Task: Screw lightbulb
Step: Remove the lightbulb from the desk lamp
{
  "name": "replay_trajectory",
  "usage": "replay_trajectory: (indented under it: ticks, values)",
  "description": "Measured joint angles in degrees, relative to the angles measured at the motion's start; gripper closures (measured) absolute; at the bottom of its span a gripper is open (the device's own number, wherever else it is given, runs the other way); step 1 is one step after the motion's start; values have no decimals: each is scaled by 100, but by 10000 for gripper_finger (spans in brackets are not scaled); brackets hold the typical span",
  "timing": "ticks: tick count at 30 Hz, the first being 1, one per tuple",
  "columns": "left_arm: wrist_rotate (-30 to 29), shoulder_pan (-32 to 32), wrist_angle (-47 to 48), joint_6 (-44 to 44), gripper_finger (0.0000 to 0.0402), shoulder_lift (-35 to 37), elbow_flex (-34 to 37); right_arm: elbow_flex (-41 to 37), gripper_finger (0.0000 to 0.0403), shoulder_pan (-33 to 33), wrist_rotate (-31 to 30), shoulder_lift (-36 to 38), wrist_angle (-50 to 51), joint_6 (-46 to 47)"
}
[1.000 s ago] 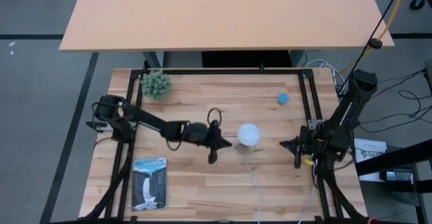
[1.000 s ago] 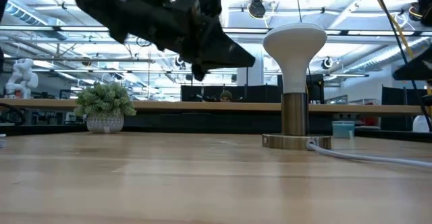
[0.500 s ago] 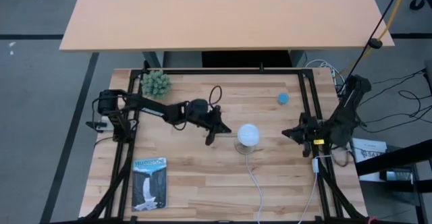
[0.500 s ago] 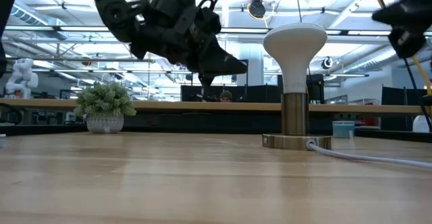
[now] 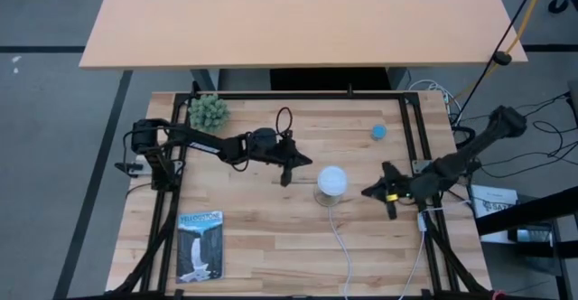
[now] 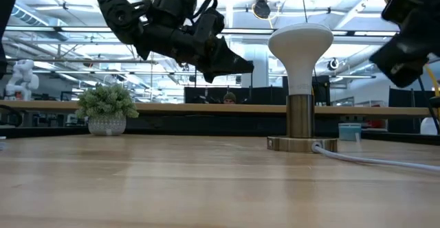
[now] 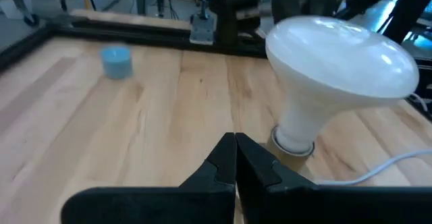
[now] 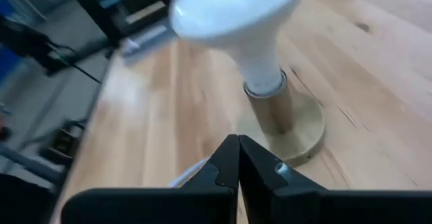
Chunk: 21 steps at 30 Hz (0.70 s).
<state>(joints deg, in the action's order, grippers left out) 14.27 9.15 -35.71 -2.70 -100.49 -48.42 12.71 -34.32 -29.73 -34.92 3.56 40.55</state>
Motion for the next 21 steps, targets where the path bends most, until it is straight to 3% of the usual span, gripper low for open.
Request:
replay_trajectory:
  ticks: [13,17,21]
  values:
    - [-184,-192,-6,929,401,-167,-5,1098,403,236,-195,-3490,-1443,-673]
    - [-181,-192,-134,931,401,-575,-117,1102,403,187,-834,-4251,-2632,-774]
    - [-154,-190,-330,925,401,-931,-379,1112,403,187,-952,-4798,-3817,-1326]
